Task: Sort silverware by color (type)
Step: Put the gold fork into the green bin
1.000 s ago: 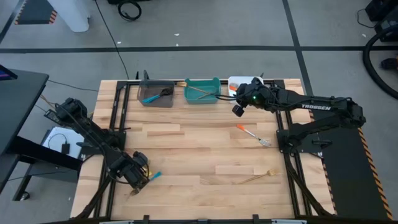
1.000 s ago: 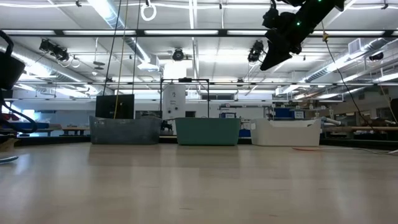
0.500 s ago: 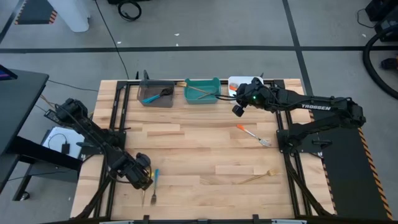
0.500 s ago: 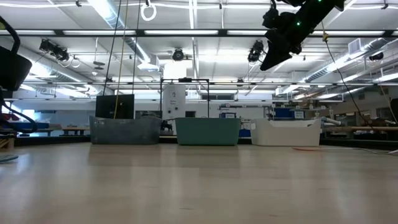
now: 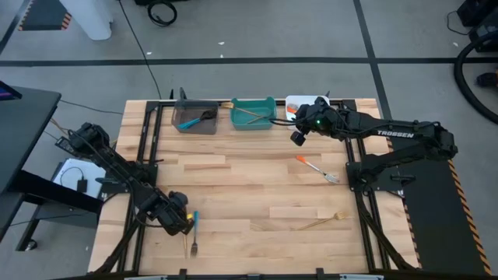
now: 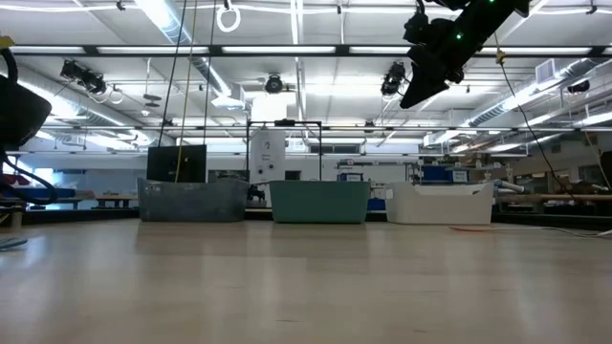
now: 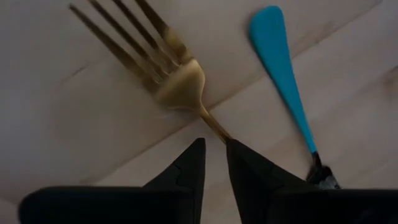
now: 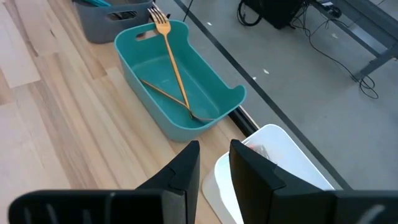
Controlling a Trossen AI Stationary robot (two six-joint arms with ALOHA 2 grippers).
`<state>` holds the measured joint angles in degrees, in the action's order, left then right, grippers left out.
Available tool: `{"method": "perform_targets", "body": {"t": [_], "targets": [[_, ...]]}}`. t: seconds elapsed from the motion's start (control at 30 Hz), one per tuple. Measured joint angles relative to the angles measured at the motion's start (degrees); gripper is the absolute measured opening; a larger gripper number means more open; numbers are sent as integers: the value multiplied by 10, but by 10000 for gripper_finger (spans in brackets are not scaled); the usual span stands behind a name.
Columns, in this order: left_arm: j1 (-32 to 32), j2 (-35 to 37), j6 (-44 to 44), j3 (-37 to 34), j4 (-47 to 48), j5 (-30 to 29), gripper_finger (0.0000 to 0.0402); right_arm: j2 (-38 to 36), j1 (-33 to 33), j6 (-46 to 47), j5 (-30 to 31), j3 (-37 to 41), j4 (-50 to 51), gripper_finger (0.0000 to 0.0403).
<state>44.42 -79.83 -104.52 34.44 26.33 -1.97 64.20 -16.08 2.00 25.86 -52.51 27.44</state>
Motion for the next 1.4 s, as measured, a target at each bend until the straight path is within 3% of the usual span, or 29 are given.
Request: {"method": "perform_targets", "body": {"t": [0.4,0.67,0.93,1.4], "targets": [[0,-1,-67,-1,-19,-6,72,0,0,0,0,0,0,94],[0,0,-78,-2,-34,-6,103,0,0,0,-5,0,1,94],[0,0,-144,-2,-41,-6,109,0,0,0,-5,0,1,94],[0,29,-149,-1,-36,-10,110,0,0,-2,-5,0,2,94]]}}
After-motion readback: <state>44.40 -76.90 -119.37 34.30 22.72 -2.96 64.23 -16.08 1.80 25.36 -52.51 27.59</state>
